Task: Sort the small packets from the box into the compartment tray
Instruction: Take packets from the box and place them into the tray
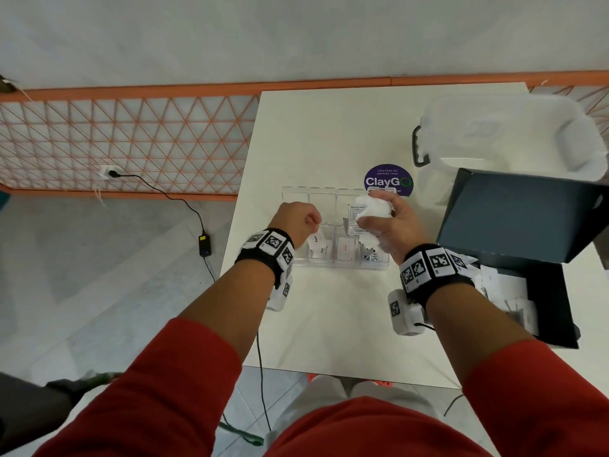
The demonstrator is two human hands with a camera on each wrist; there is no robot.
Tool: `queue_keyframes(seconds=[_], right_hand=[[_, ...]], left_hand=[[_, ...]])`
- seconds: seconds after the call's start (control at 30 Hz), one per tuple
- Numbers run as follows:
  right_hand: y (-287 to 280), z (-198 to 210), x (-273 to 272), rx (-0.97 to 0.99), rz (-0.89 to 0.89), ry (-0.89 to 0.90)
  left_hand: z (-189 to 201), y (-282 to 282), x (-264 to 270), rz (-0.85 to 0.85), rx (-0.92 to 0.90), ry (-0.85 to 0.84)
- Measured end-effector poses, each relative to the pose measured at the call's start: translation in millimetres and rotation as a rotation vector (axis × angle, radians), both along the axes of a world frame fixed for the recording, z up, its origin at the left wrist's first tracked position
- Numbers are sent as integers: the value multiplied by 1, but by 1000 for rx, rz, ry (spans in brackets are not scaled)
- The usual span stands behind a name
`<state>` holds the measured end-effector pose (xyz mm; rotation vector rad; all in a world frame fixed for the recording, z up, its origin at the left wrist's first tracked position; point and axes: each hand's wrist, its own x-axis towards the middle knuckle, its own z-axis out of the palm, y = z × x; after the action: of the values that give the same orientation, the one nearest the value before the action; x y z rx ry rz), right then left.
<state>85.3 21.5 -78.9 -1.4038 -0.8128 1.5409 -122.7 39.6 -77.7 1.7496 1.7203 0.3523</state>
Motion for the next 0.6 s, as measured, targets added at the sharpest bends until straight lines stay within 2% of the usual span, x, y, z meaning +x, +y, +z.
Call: queue_keyframes(seconds=[0.23, 0.37, 0.47, 0.6], right_hand=[[3, -1, 1, 2, 34, 14], [3, -2, 4, 6, 32, 31], [3, -1, 5, 5, 33, 33], [1, 0, 2, 4, 54, 5]], left_hand=[[-13, 8, 20, -249, -81, 273], [-21, 7, 24, -314, -147, 379], [-18, 8, 22, -264, -116, 291], [6, 7, 19, -68, 49, -89]])
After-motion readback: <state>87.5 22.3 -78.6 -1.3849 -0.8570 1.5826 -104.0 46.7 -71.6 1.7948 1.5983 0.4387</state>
